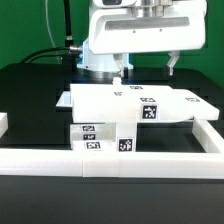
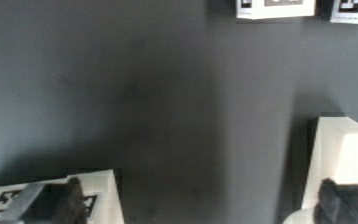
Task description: Assemble chair
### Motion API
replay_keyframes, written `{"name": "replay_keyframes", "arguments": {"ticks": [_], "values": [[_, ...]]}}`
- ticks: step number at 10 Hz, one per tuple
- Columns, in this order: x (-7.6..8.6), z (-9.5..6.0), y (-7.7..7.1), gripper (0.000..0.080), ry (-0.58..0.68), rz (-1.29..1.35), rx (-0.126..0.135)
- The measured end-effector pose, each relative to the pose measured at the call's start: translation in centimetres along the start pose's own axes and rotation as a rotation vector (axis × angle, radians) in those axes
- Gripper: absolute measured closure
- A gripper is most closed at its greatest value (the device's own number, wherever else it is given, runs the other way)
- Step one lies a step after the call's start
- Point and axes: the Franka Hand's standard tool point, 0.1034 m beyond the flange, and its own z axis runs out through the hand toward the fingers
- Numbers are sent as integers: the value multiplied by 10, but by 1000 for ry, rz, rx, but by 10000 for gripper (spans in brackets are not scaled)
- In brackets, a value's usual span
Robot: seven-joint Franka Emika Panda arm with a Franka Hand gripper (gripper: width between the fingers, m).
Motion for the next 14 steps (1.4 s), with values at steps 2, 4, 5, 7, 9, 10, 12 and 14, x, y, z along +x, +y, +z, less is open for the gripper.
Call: {"name": "replay_keyframes", "arguments": {"ticks": [2,4,5,7,9,10,12,14], "values": [[-10,12,-41,151,11,75,6],[-16,24,-69,151,5,101,9],[-18,30,-78,151,8,102,8],[-18,30,-75,151,5,100,6],[-19,31,-76,151,5,102,6],[-28,40,-88,151,28,131,6],[-42,55,-108,151,20,112,5],[-52,72,-119,151,10,105,-4]]}}
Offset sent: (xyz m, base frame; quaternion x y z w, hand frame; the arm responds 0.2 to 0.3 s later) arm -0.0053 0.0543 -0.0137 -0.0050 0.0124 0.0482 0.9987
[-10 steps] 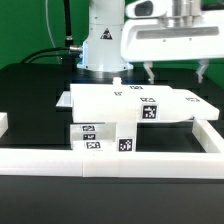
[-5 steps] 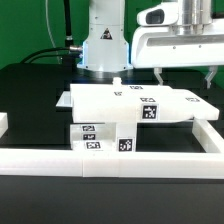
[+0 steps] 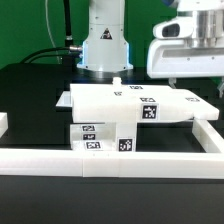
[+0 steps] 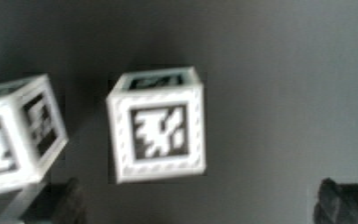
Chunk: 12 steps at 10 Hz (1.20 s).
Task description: Assemble chair
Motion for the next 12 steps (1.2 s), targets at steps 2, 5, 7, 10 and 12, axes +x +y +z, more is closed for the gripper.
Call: {"name": "replay_keyframes", "arguments": {"ticks": [2,5,7,10,12], "values": [[0,3,0,151,6,-3,-2],[-3,9,2,151,4,-6,-7],[-6,15,4,151,3,-8,-12],[-11,24,8,151,-12,-6,-22],[-12,27,10,151,-16,-7,-26]]}}
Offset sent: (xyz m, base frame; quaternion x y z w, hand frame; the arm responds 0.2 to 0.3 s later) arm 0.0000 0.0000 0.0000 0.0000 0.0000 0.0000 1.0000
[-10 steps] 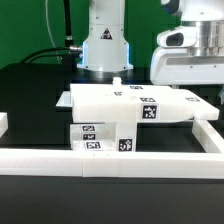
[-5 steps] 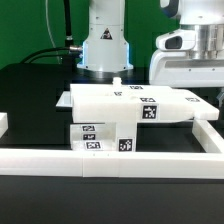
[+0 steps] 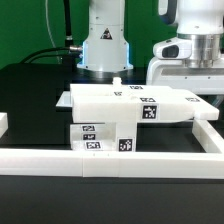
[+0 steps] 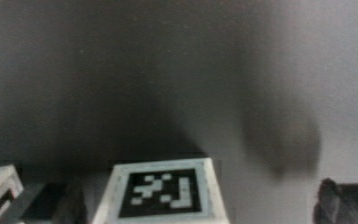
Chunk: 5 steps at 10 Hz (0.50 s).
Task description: Assemble chair
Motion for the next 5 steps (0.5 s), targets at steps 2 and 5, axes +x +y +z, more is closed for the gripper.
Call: {"name": "replay_keyframes", "arguments": {"ticks": [2,5], "values": [[1,0,3,405,1,-1,-1],[2,-3,2,524,-1,-3,1]]}}
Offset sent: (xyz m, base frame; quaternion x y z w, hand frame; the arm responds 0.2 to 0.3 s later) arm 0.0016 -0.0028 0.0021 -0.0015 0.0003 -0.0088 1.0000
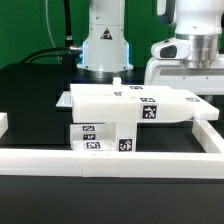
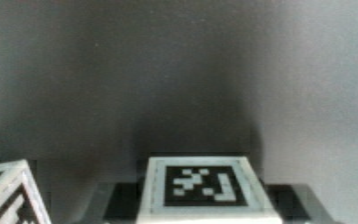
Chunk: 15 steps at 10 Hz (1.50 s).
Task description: Assemble chair
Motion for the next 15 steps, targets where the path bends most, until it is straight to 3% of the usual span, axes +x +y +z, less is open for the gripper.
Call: {"name": "replay_keyframes", "arguments": {"ticks": [2,6,8,11,12,13,15], "values": [[5,-17,2,524,1,-29,9],[24,-96,17,522,-30,-35,55],[22,-89,18,522,-25,-34,49],[25,-93,23,522,-31,-90,50],[41,-113,46,522,-42,-188,59],[69,-131,68,522,-13,-212,68],[114,-143,83,522,29,-273,60]]}}
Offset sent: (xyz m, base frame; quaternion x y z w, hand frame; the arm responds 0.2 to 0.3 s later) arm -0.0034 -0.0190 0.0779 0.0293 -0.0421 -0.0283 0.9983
